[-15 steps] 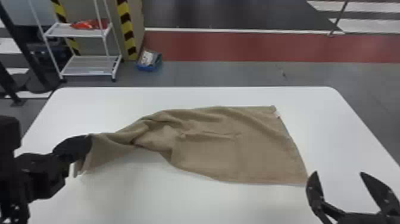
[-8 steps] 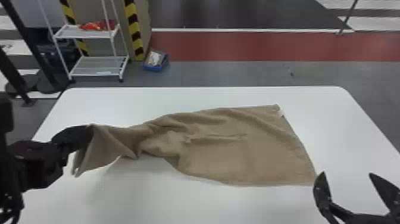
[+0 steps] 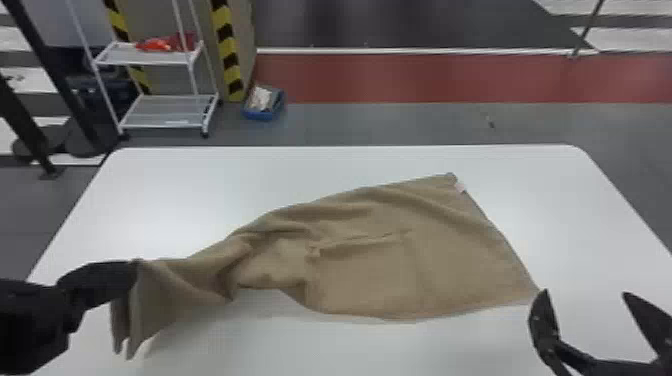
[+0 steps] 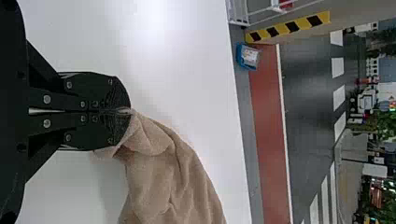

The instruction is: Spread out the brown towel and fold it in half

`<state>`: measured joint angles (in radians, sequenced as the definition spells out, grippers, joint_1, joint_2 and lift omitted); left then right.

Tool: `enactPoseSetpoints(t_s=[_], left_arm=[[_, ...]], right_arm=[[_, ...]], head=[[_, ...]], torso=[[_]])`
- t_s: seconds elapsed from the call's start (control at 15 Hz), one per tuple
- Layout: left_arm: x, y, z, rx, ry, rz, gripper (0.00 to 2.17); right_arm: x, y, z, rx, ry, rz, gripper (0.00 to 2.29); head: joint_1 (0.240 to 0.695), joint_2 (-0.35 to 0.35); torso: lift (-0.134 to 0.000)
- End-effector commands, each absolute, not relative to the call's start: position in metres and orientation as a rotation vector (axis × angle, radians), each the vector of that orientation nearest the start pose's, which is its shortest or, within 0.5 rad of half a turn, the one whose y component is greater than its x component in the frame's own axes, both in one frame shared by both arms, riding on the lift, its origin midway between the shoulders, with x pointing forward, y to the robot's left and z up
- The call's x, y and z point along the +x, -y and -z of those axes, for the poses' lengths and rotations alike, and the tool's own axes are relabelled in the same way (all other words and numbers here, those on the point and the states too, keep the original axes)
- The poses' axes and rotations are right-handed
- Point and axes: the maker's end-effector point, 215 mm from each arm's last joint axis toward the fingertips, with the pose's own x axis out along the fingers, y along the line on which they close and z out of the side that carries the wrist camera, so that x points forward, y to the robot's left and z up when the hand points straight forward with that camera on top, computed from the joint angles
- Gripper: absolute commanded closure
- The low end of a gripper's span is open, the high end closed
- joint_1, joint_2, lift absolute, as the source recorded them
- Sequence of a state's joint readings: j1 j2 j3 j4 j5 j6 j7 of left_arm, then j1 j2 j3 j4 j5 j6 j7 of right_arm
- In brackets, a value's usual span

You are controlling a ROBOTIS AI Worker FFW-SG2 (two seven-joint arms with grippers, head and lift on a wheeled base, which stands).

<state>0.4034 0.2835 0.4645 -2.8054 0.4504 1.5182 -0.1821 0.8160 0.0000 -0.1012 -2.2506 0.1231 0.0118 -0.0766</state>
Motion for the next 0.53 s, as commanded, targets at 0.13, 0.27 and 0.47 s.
enactPoseSetpoints(t_s=[0.13, 0.27, 0.47], left_arm=[[0.408, -0.327, 0.288, 0.058, -0.597, 0.063, 1.7], [0.443, -0.344, 0.289, 0.031, -0.599, 0.038, 1.7], [0.472, -0.354, 0.315, 0.009, -0.674, 0.029, 1.7]], right_arm=[[0.351, 0.295, 0.35, -0.198, -0.147, 0.144, 0.11], [0.351, 0.294, 0.351, -0.198, -0.15, 0.143, 0.11], [0.35, 0.299, 0.352, -0.202, -0.159, 0.15, 0.11]], head=[[0.695, 0.033], [0.695, 0.048], [0.695, 0.075]], torso=[[-0.128], [-0.128], [-0.128]])
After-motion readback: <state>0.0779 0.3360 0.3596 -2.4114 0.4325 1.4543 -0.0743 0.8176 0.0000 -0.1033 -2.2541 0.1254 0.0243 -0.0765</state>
